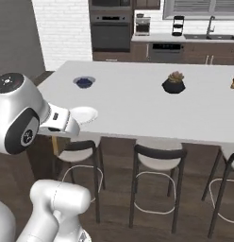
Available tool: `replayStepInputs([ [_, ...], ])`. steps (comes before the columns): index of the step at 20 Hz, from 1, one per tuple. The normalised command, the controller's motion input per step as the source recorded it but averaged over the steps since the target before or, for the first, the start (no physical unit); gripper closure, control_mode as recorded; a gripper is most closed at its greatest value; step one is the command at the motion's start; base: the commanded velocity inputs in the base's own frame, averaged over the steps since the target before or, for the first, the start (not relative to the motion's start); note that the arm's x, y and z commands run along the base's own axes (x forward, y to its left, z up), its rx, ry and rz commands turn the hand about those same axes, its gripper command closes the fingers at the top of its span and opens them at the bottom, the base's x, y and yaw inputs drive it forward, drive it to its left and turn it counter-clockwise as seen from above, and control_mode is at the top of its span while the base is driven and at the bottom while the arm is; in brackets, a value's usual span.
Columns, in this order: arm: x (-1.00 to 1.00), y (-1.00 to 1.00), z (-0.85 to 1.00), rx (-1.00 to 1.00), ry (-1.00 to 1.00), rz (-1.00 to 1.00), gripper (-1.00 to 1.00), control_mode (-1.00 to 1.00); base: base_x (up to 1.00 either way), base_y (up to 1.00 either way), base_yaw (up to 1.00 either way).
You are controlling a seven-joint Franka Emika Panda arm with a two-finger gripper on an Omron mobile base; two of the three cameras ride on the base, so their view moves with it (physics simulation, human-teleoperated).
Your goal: Start the toaster. Once the lever pops up, take the bread to the plate on the dining counter.
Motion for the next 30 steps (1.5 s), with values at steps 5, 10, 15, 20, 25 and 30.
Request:
replayStepInputs([
  [5, 0.00, 0.00, 0.00, 0.00, 0.00, 0.00, 1.00, 1.00, 0.50, 0.81, -0.39],
  [10, 0.00, 0.00, 0.00, 0.00, 0.00, 0.00, 1.00, 1.00, 0.36, 0.40, 0.04],
  [15, 0.00, 0.00, 0.00, 0.00, 0.00, 0.00, 1.00, 1.00, 0.33, -0.17, 0.26],
  [20, 0.00, 0.00, 0.00, 0.00, 0.00, 0.00, 1.00, 1.00, 0.37, -0.09, 0.27],
  [25, 0.00, 0.00, 0.00, 0.00, 0.00, 0.00, 1.00, 1.00, 0.43, 0.29, 0.03],
  [30, 0.00, 0.00, 0.00, 0.00, 0.00, 0.00, 1.00, 1.00, 0.54, 0.14, -0.01],
])
